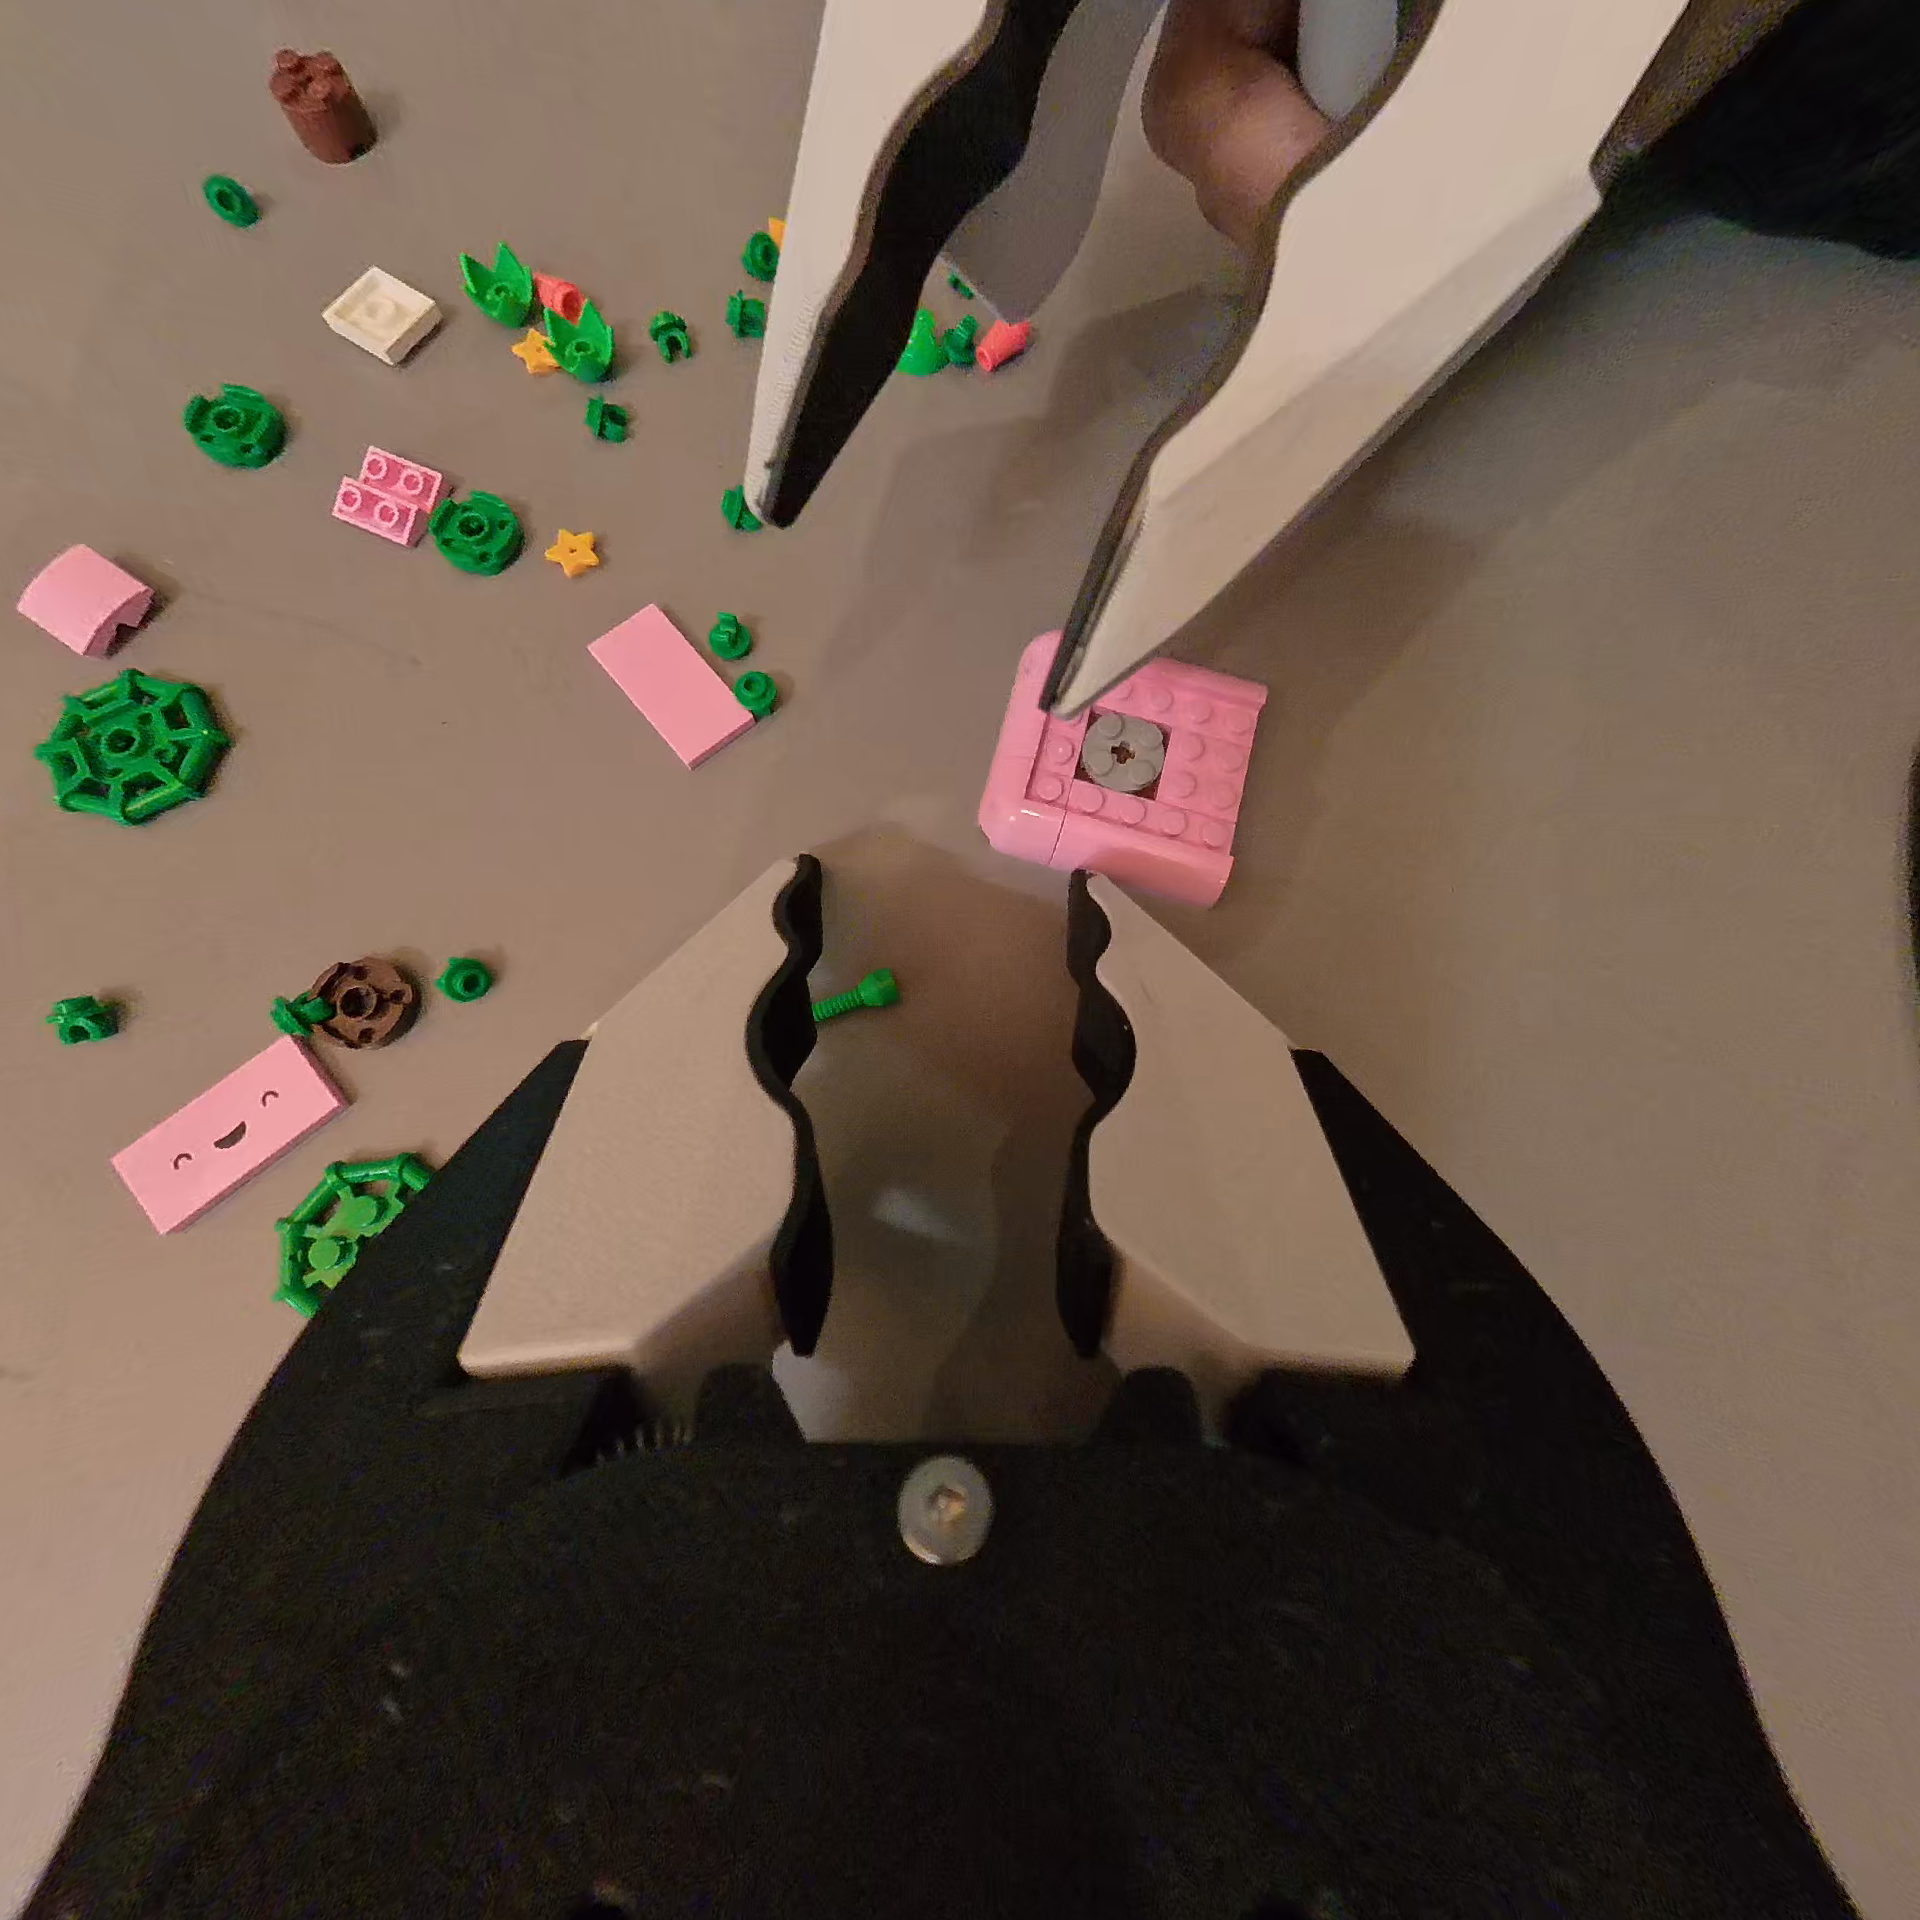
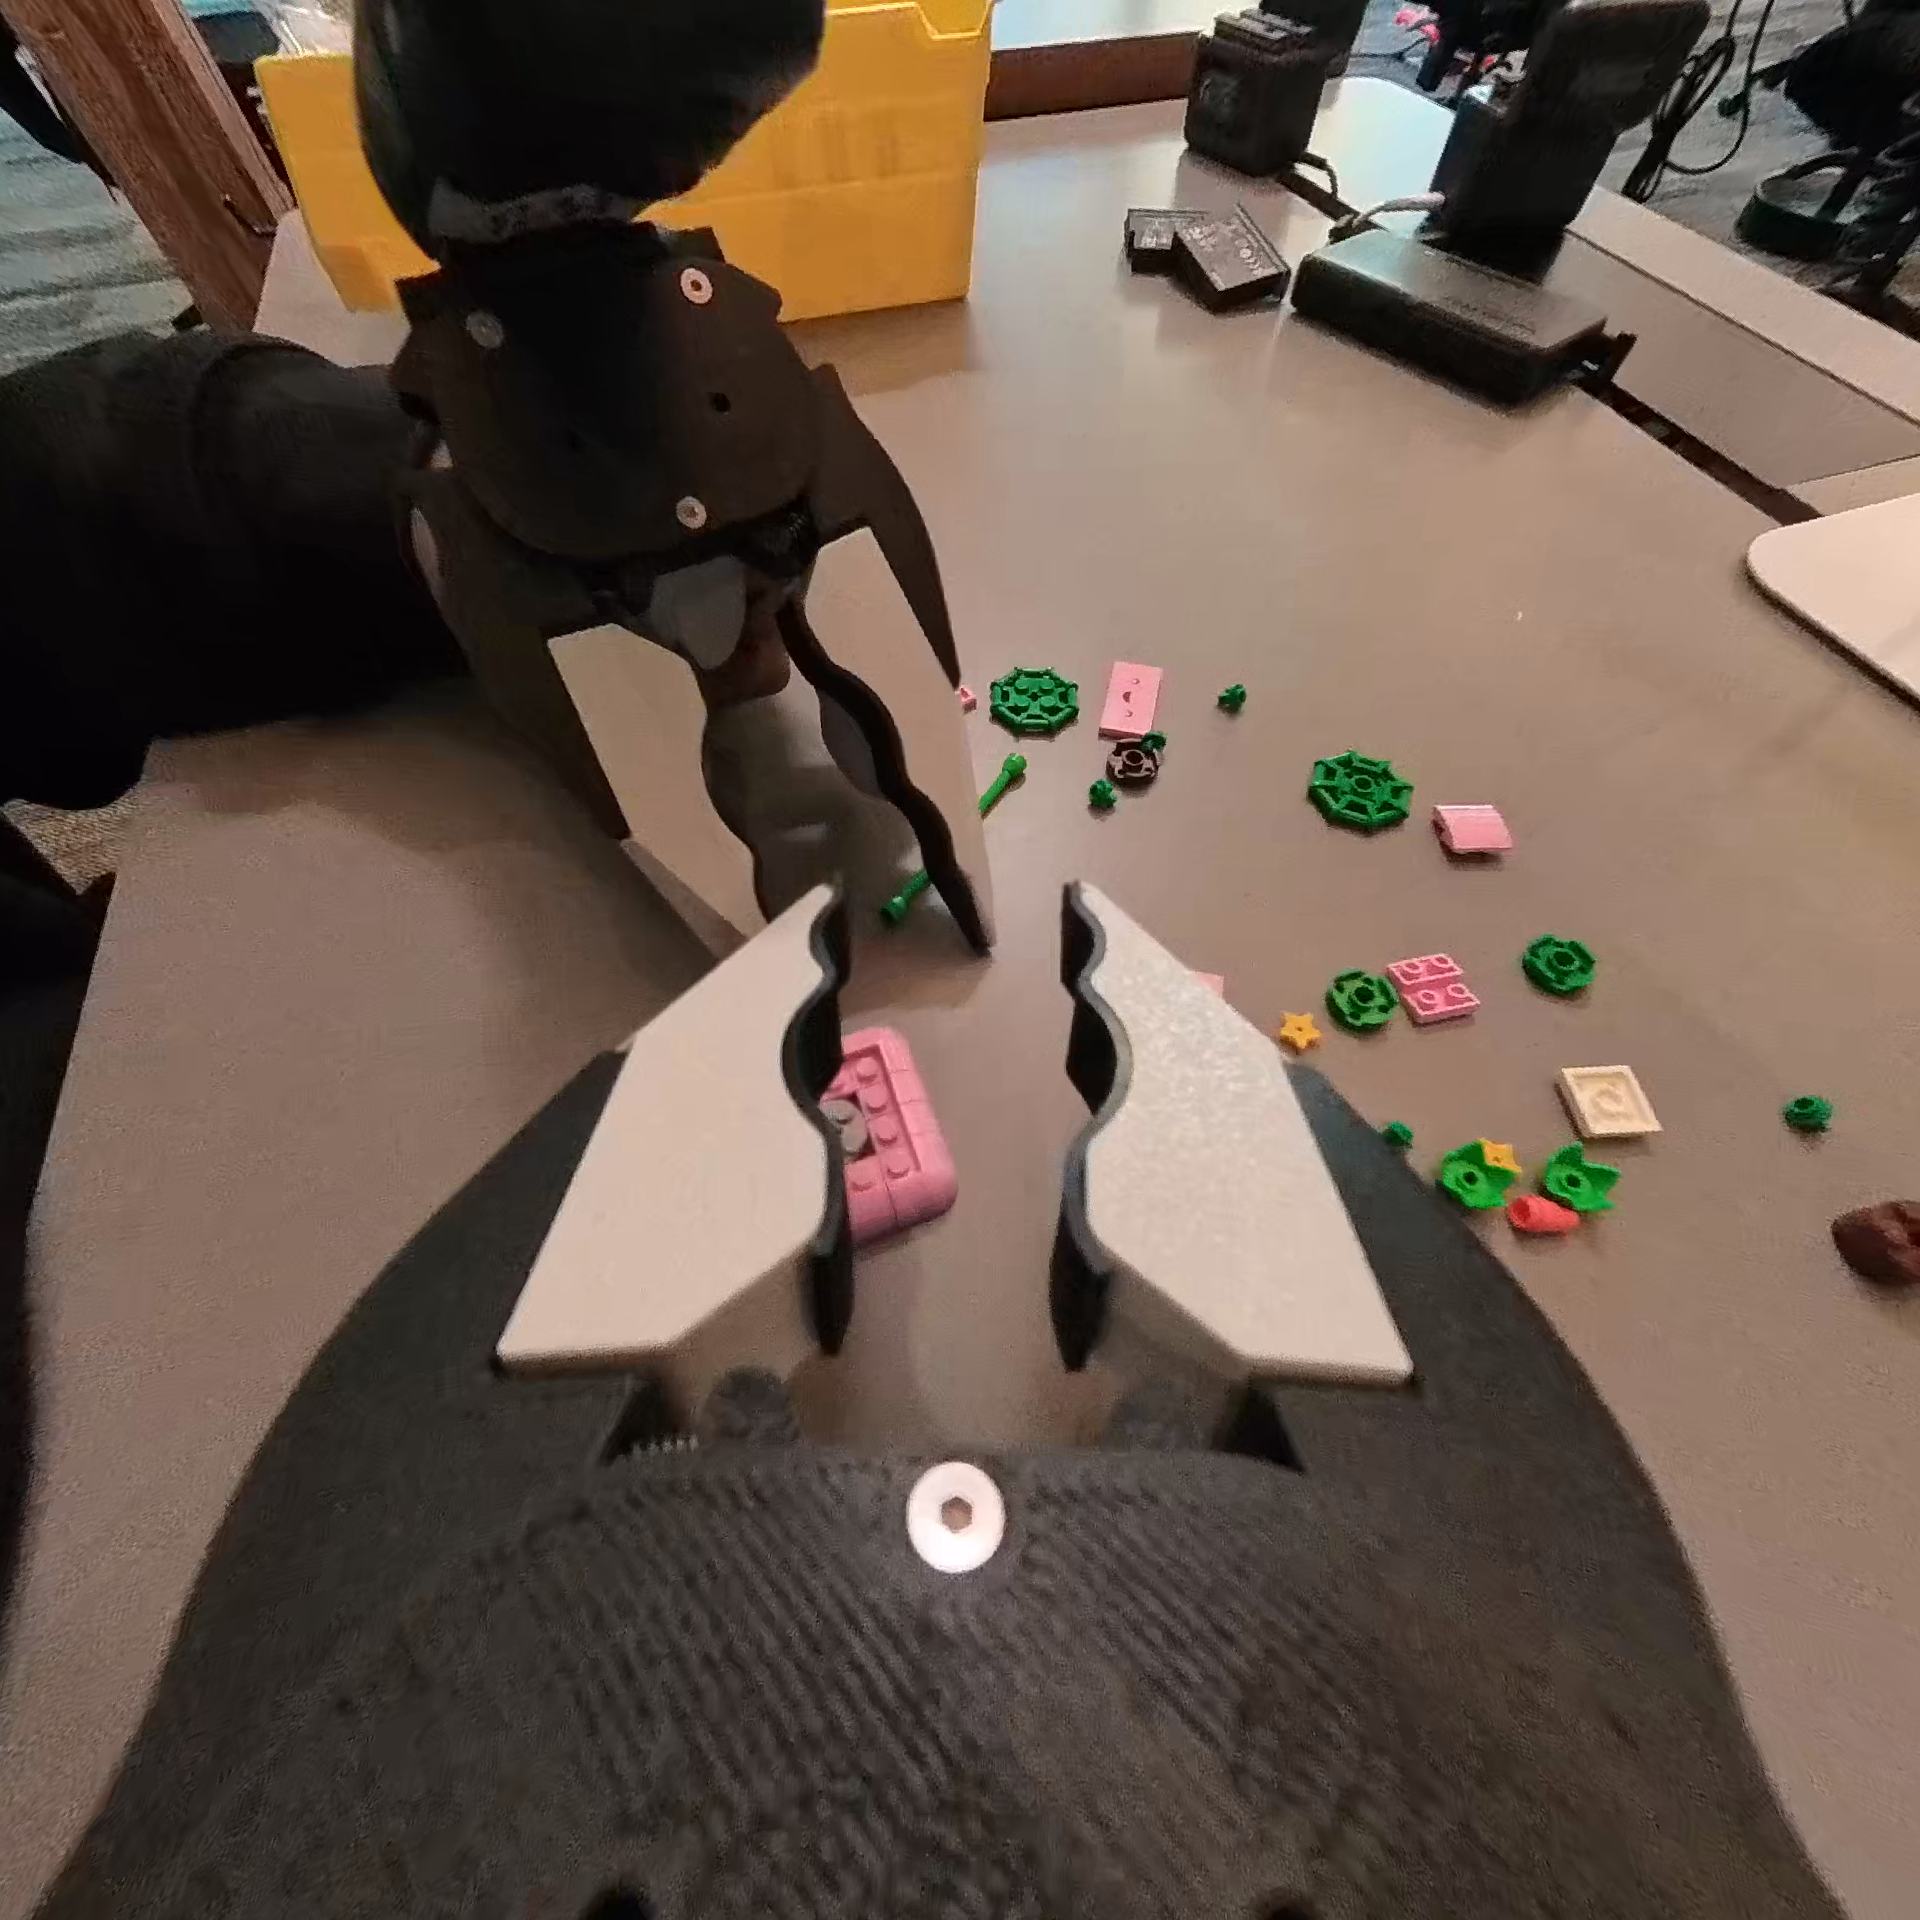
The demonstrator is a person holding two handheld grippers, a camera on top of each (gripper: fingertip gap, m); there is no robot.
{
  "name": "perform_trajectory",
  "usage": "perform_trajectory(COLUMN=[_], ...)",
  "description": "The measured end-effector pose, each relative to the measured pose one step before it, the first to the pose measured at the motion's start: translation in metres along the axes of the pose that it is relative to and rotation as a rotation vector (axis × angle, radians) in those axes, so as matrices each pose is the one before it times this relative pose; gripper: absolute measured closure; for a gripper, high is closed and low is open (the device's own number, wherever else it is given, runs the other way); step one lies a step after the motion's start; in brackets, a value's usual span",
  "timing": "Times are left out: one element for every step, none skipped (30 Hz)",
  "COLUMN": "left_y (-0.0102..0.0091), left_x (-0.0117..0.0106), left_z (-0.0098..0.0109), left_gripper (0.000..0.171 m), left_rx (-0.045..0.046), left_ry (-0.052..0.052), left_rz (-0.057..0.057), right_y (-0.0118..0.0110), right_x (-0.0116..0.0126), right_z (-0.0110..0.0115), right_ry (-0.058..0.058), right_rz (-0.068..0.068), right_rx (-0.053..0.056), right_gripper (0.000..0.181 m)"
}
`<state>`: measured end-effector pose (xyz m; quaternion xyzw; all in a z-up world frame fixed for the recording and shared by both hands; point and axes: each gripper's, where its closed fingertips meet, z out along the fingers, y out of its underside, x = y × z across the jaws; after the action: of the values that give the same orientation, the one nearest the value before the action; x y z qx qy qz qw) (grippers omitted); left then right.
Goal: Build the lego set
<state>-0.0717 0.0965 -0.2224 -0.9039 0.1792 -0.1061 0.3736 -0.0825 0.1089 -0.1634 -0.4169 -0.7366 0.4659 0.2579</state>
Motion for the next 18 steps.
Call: perform_trajectory(left_y=[0.00003,0.00007,0.0,0.0,-0.00002,0.00014,-0.00002,0.0,-0.00001,0.00001,-0.00006,0.00008,-0.00005,0.00001,-0.00028,-0.00177,-0.00459,-0.00701], left_x=[-0.0001,-0.00002,-0.00003,-0.00008,0.00001,-0.00002,0.00004,0.00002,0.00004,-0.00005,-0.00003,-0.00003,-0.00001,0.00017,0.0006,0.00063,0.00011,0.00109], left_z=[-0.00006,0.00007,0.00002,0.00002,0.00005,0.00003,0.00003,0.0,0.0,-0.00003,0.00006,0.00005,0.00002,-0.00009,-0.00041,-0.00162,-0.00432,-0.00665], left_gripper=[0.127,0.127,0.127,0.127,0.127,0.127,0.127,0.127,0.127,0.127,0.127,0.127,0.128,0.128,0.127,0.124,0.121,0.12], left_rx=[0.0001,0.0,-0.00015,-0.00021,-0.0002,-0.00019,-0.00003,-0.00001,0.00007,0.00007,-0.00001,0.00011,0.00026,0.00062,0.00279,0.01563,0.04149,0.06258], left_ry=[0.0001,-0.0003,-0.0007,-0.001,-0.0009,-0.0007,-0.0002,0.0001,0.0002,0.0001,0.0,0.0001,0.0009,0.0029,0.0076,0.0094,0.009,0.0229], left_rz=[-0.0009,-0.0003,0.0002,0.0005,0.0007,0.0006,0.0002,-0.0001,-0.0003,-0.0004,-0.0003,-0.0006,-0.0012,-0.0018,-0.0024,-0.0042,-0.0081,-0.0126], right_y=[-0.00051,-0.00096,-0.00139,-0.00149,-0.00131,-0.00119,-0.00086,0.00028,0.00077,-0.0004,-0.00154,-0.00144,-0.00126,-0.00137,-0.00332,-0.00688,-0.00986,-0.01145], right_x=[-0.00019,0.00133,0.00213,0.00254,0.00289,0.00292,0.00206,0.00009,-0.00289,-0.00377,-0.00353,-0.00189,0.0011,0.00403,0.00469,0.0036,0.00345,0.00366], right_z=[-0.00043,-0.00094,-0.00158,-0.00186,-0.00181,-0.00168,-0.00162,-0.00119,-0.00077,-0.00005,0.0,-0.00018,-0.00089,-0.00208,-0.00346,-0.00533,-0.00695,-0.00813], right_ry=[0.0055,0.0148,0.0202,0.0227,0.0243,0.0221,0.0158,0.0005,-0.0236,-0.0322,-0.0313,-0.0216,-0.0049,0.0106,0.0049,-0.016,-0.0304,-0.0355], right_rz=[-0.0124,-0.0178,-0.0224,-0.0255,-0.0254,-0.0209,-0.0113,0.0045,0.0207,0.0346,0.0353,0.027,0.0173,0.0104,0.0205,0.0497,0.0778,0.0885], right_rx=[-0.0037,-0.0018,0.0012,0.0024,0.0028,0.0044,0.004,-0.0031,-0.0077,-0.0005,0.0086,0.0106,0.0094,0.0098,0.0231,0.0433,0.0573,0.0622], right_gripper=[0.142,0.142,0.143,0.143,0.144,0.145,0.147,0.151,0.155,0.156,0.156,0.156,0.156,0.156,0.155,0.155,0.155,0.155])
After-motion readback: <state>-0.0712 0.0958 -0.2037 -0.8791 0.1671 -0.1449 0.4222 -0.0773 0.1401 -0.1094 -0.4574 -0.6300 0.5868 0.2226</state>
